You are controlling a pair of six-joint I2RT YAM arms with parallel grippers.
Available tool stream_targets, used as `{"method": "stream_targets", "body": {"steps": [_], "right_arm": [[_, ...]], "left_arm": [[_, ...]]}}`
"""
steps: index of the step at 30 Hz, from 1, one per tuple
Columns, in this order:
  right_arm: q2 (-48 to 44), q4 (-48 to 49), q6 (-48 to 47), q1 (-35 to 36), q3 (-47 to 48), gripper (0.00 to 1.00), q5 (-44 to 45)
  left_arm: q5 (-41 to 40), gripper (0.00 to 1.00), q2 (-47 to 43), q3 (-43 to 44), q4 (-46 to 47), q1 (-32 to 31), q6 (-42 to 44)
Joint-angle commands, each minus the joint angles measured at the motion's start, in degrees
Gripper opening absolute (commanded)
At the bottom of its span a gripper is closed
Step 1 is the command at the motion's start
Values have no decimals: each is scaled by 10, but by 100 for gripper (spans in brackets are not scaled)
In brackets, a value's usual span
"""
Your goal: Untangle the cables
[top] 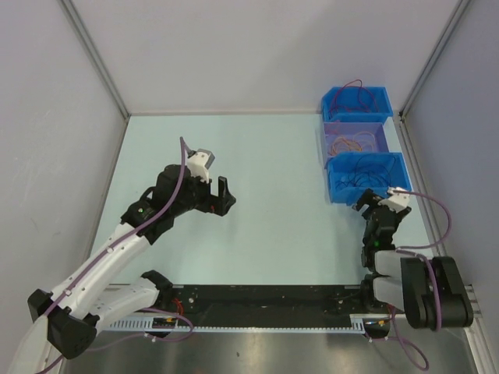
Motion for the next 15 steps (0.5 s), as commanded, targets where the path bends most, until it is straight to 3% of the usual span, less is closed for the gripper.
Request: {"method": "stream_targets", "body": {"steps": [1, 6, 9, 11, 15], "right_arm": [[71, 130, -66, 3, 31, 100, -104], [216, 295, -107, 23, 28, 100, -146], [190, 168, -114, 40, 72, 100, -121], [208, 149, -113, 47, 103, 100, -83], [204, 111, -94, 24, 117, 100, -101]], "left_arm": [[-6, 100, -3, 2, 7, 3, 13], [-7, 99, -1, 2, 7, 3, 13], [-6, 100, -1, 2, 7, 3, 13], [-6, 100, 1, 4, 7, 3, 13], [-8, 100, 2, 3, 5, 3, 14]]}}
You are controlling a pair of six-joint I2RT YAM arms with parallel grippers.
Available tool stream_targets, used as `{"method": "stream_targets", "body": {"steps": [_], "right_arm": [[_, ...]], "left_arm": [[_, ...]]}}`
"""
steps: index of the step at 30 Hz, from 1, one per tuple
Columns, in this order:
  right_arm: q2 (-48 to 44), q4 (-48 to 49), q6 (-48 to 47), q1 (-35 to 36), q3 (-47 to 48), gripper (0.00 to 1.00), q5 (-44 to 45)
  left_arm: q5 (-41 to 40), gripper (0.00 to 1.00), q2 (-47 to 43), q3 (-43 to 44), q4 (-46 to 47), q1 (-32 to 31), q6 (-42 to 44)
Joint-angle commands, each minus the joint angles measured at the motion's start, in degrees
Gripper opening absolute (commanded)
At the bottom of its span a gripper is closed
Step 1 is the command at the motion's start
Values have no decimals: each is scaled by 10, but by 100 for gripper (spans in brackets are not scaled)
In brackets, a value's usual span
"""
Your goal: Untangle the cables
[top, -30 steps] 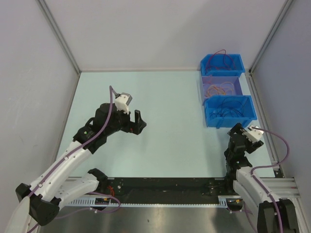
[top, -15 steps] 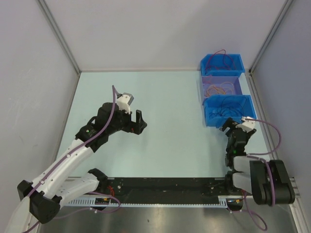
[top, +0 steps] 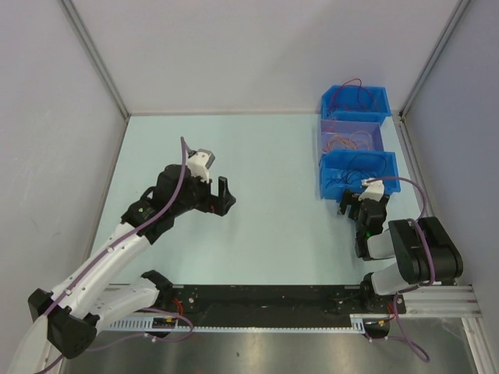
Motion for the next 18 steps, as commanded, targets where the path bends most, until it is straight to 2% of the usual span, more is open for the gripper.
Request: {"method": "stream_targets", "body": {"steps": [1, 18], "right_arm": [[-5, 34, 10, -17, 62, 100, 13], [-1, 36, 10, -17, 64, 100, 13]], "left_arm": [[-7, 100, 1, 3, 5, 3, 9], [-11, 100, 1, 2, 5, 3, 9]]}}
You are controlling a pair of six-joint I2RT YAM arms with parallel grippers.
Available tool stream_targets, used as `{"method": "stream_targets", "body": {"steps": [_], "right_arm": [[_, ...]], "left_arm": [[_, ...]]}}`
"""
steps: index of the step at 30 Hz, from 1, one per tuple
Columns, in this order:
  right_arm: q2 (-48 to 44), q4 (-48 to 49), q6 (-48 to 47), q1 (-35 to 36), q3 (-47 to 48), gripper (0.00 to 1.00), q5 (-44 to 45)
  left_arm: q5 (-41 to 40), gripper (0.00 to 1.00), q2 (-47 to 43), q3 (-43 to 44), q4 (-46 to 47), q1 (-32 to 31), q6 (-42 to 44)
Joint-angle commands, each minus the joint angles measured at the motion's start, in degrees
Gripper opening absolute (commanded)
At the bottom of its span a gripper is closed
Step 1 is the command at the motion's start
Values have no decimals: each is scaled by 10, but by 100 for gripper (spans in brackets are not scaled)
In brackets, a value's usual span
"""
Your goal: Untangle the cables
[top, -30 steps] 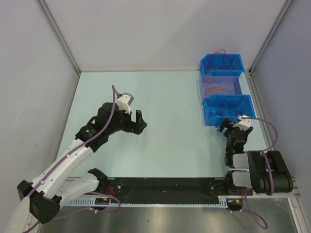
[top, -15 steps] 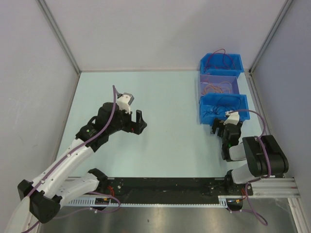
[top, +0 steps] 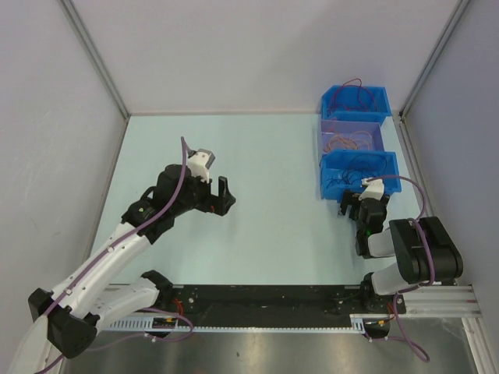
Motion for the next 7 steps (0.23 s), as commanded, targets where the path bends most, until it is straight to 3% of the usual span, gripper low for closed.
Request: {"method": "stream_targets", "body": {"steps": [1, 7], "right_arm": [[-2, 85, 11, -9, 49, 100, 16], [-3, 79, 11, -13, 51, 100, 9]], "left_arm": [[-8, 100, -1, 2, 5, 3, 9], [-7, 100, 1, 3, 6, 3, 9]]}}
